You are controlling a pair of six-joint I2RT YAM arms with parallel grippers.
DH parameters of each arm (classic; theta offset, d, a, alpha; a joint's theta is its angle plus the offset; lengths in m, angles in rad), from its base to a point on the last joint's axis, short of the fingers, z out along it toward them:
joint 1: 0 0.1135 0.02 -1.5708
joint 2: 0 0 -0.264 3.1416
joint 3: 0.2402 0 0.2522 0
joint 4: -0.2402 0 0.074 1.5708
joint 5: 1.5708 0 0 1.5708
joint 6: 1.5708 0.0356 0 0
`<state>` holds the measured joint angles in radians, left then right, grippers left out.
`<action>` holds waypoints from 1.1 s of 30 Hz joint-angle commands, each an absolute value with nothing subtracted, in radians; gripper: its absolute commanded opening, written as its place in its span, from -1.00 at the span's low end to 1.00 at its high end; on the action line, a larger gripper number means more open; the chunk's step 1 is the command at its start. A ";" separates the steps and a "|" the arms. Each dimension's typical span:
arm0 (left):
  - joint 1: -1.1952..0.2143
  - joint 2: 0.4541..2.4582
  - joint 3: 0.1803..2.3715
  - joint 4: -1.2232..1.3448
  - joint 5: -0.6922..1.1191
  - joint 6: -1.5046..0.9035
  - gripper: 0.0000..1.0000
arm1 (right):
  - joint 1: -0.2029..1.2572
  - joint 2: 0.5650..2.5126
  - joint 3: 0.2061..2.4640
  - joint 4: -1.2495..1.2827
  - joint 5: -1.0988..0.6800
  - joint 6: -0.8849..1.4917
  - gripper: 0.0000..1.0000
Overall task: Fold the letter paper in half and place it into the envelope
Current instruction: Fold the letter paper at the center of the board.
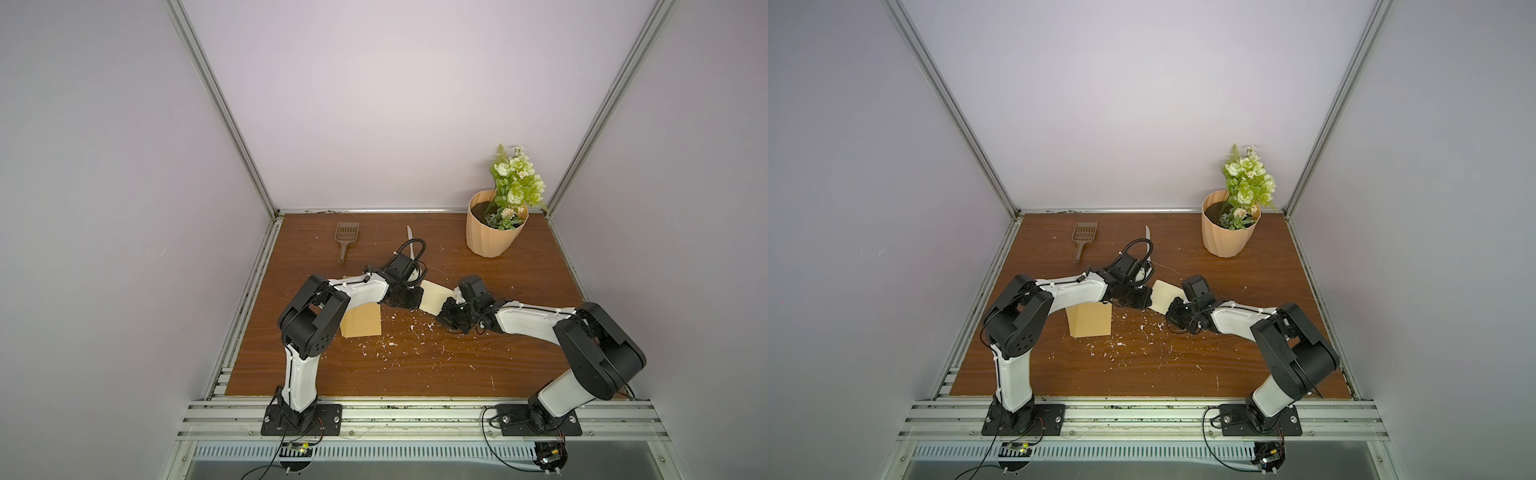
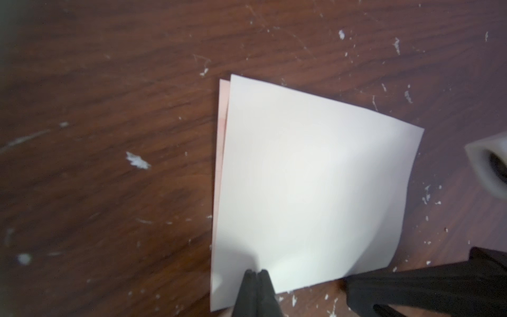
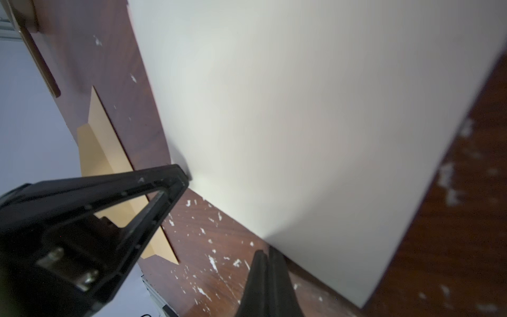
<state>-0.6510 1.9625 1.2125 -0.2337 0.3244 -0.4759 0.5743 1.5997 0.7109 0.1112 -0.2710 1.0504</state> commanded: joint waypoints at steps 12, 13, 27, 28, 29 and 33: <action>-0.639 2.027 1.189 -0.378 0.246 -0.471 -1.00 | 0.572 1.682 0.865 0.041 -0.313 0.989 -1.00; -0.639 2.028 1.191 -0.380 0.244 -0.471 -1.00 | 0.572 1.684 0.859 0.044 -0.313 0.989 -1.00; -0.639 2.028 1.180 -0.383 0.236 -0.469 -1.00 | 0.539 1.663 0.752 0.040 -0.305 0.980 -1.00; -0.638 2.029 1.180 -0.383 0.237 -0.469 -1.00 | 0.532 1.656 0.745 0.038 -0.305 0.979 -1.00; -0.638 2.031 1.182 -0.383 0.239 -0.469 -1.00 | 0.526 1.649 0.738 0.037 -0.303 0.979 -1.00; -0.639 2.036 1.183 -0.385 0.241 -0.468 -1.00 | 0.502 1.633 0.729 0.021 -0.301 0.968 -1.00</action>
<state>-0.6510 1.9667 1.2201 -0.2440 0.3237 -0.4751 0.5217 1.6489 0.7483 0.1013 -0.3199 0.9913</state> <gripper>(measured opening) 0.042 0.045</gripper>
